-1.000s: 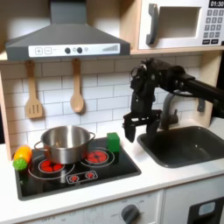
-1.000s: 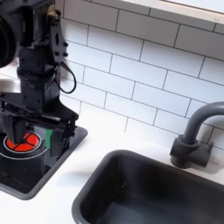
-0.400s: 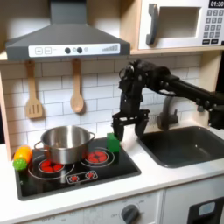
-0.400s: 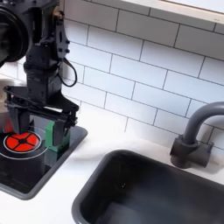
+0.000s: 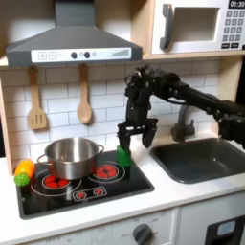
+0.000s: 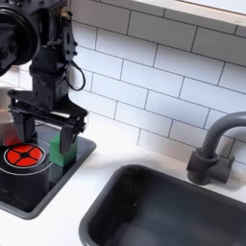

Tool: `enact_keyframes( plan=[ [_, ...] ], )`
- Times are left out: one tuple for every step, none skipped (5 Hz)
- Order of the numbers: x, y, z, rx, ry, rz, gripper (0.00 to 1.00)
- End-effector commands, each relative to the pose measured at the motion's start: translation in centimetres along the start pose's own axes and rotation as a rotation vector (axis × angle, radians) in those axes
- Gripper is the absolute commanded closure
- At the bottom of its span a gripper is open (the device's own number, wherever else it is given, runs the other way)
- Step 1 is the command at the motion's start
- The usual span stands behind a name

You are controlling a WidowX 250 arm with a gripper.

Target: Reach green block

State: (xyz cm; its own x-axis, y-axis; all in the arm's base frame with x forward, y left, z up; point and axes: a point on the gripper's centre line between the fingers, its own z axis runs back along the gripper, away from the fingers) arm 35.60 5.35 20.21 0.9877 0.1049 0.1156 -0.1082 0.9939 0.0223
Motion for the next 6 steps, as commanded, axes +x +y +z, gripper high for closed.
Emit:
enact_keyframes(
  plan=[
    [1.2,0.2,-0.8,0.001,0.007,-0.005,0.0],
    [1.7,0.6,-1.2,0.0,0.009,0.005,0.0],
    [2.2,0.6,-1.8,-0.006,0.011,-0.003,0.0],
    [2.3,0.6,-2.7,-0.002,0.031,-0.026,0.0],
    [2.6,0.7,-3.5,0.003,0.039,-0.022,0.0],
    [2.9,0.6,-3.9,-0.003,0.04,-0.023,0.0]
  ],
)
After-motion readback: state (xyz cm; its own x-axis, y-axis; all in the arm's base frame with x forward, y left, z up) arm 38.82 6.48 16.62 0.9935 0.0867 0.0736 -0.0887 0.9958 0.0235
